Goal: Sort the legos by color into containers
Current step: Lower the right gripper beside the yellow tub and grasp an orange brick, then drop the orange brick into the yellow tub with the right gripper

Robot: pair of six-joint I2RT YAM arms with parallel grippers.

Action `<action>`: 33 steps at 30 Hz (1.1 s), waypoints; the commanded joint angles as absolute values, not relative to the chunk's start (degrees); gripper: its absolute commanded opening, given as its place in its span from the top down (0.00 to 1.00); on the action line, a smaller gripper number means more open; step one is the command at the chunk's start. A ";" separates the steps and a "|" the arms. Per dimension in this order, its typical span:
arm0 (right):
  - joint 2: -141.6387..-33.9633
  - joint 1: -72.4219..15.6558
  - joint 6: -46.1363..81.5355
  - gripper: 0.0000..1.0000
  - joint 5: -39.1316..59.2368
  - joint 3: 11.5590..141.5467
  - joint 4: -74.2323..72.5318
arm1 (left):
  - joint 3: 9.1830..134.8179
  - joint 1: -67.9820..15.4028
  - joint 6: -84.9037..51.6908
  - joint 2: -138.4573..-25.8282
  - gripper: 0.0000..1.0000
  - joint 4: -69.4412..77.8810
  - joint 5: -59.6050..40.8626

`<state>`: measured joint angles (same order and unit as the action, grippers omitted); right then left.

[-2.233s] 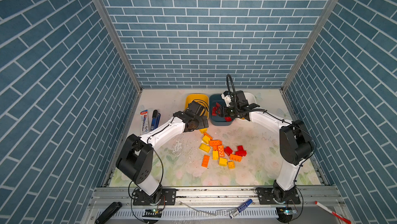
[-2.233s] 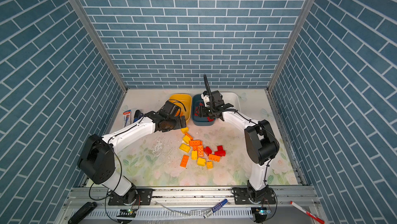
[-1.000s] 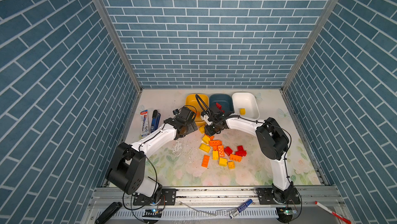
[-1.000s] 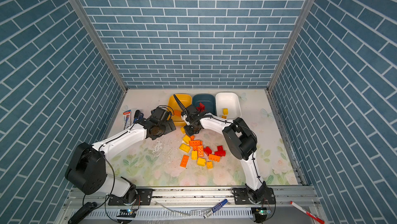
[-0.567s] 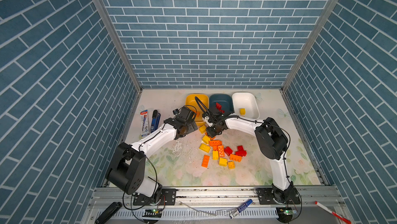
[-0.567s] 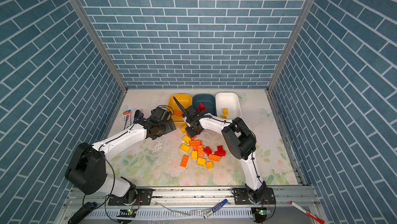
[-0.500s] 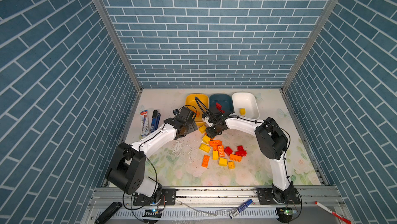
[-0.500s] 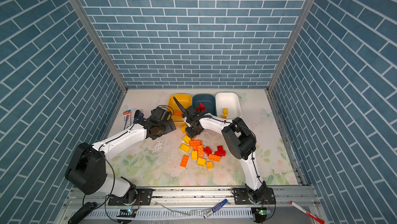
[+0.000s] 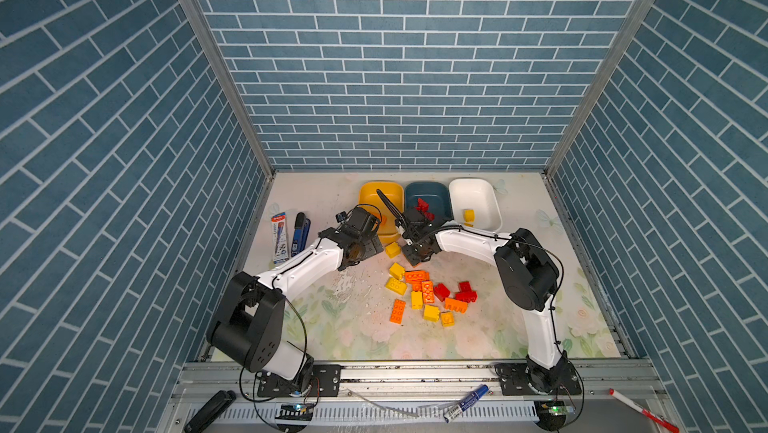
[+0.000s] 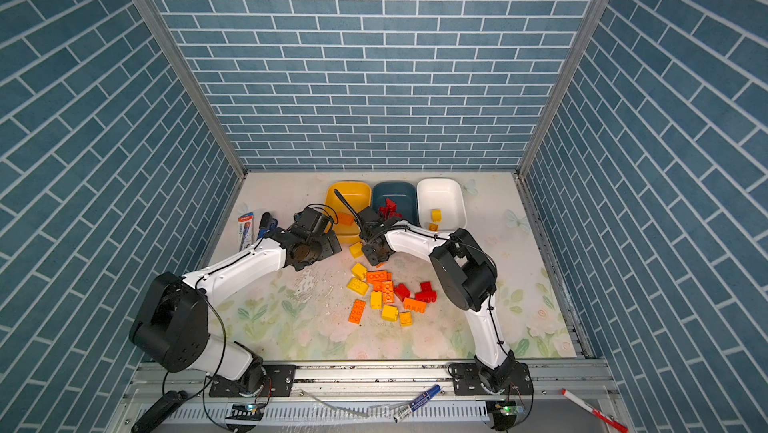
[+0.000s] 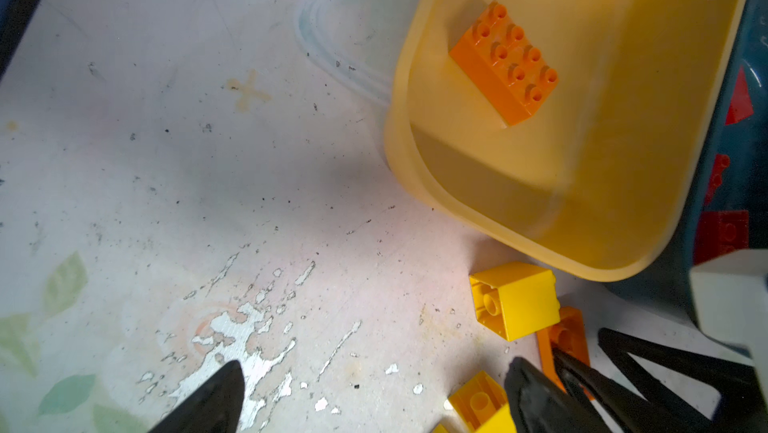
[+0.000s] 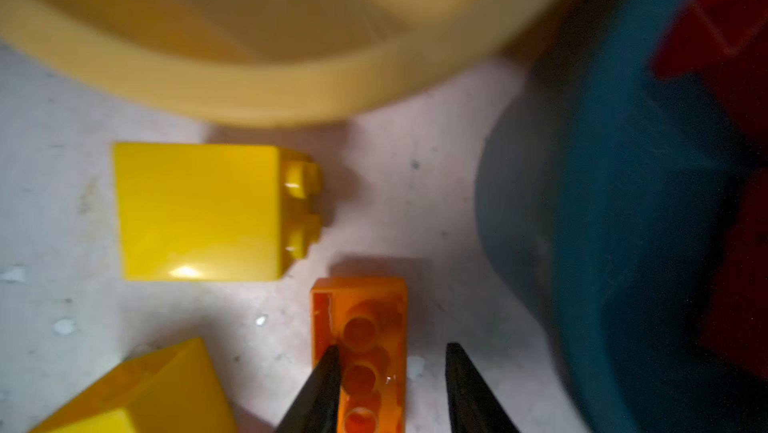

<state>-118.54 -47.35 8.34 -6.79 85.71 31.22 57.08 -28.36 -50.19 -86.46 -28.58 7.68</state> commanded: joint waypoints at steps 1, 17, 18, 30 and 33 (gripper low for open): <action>-113.98 -47.28 9.43 0.57 -10.81 83.20 31.55 | 57.83 -28.01 -50.27 -87.23 0.01 -28.56 7.90; -117.30 -47.38 10.37 0.40 -5.95 80.33 28.80 | 57.40 -27.97 -50.37 -86.99 0.01 -28.13 7.87; -117.57 -47.35 10.37 0.40 -5.85 80.29 28.98 | 57.35 -28.03 -50.44 -86.94 0.01 -28.05 7.82; -112.68 -47.53 8.17 0.70 -4.48 77.43 26.31 | 56.25 -27.99 -49.69 -85.04 0.01 -27.76 8.65; -108.25 -47.56 5.79 0.71 -0.77 77.09 23.27 | 55.58 -27.95 -48.85 -83.79 0.01 -27.95 9.09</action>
<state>-114.08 -47.27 8.99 -3.27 78.13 25.67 56.71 -28.36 -49.98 -85.82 -27.11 7.81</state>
